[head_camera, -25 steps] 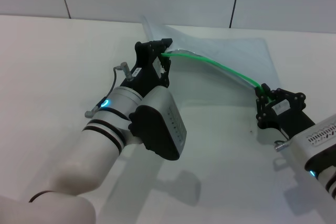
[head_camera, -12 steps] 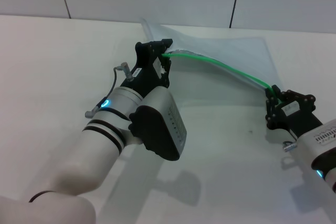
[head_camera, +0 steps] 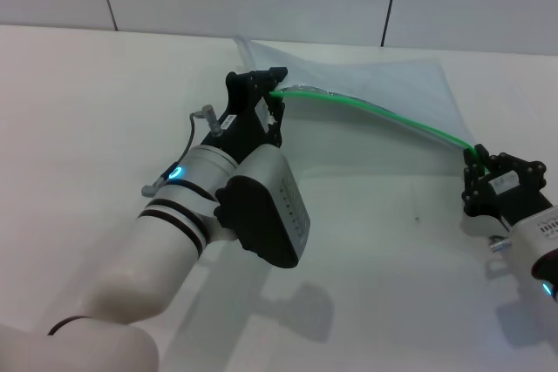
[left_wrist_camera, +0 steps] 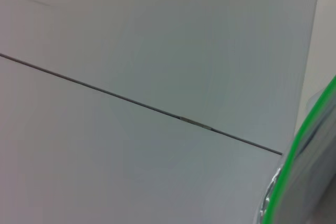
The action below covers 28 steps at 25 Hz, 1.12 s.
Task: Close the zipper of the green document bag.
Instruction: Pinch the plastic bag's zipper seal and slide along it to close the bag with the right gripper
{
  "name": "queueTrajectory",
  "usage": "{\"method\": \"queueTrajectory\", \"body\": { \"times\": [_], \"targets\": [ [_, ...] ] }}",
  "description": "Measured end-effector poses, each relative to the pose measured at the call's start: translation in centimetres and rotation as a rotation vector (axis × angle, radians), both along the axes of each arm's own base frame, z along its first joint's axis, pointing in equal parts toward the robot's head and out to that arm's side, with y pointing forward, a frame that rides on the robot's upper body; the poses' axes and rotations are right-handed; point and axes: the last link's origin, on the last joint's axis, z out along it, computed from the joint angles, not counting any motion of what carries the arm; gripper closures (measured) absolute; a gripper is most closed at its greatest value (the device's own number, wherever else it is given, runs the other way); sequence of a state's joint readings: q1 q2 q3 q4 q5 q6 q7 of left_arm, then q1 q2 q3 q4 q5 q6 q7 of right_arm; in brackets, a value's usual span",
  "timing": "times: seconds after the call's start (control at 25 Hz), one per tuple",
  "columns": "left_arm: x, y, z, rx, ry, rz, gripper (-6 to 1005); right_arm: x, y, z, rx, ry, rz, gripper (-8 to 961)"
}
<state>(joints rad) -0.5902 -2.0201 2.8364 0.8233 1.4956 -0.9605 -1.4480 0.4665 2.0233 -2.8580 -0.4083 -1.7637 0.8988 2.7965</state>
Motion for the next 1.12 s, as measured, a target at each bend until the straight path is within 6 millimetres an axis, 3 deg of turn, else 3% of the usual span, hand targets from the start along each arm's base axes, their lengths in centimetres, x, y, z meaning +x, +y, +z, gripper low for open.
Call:
{"method": "queueTrajectory", "body": {
  "times": [0.68, 1.12],
  "targets": [
    [0.0, 0.0, 0.0, -0.002, 0.005, -0.003, 919, 1.9, 0.2, 1.4, 0.054, -0.014, -0.071, 799],
    [-0.1, 0.0, 0.0, -0.002, 0.009, -0.001, 918, 2.1, 0.1, 1.5, 0.059, -0.019, -0.078, 766]
  ]
}}
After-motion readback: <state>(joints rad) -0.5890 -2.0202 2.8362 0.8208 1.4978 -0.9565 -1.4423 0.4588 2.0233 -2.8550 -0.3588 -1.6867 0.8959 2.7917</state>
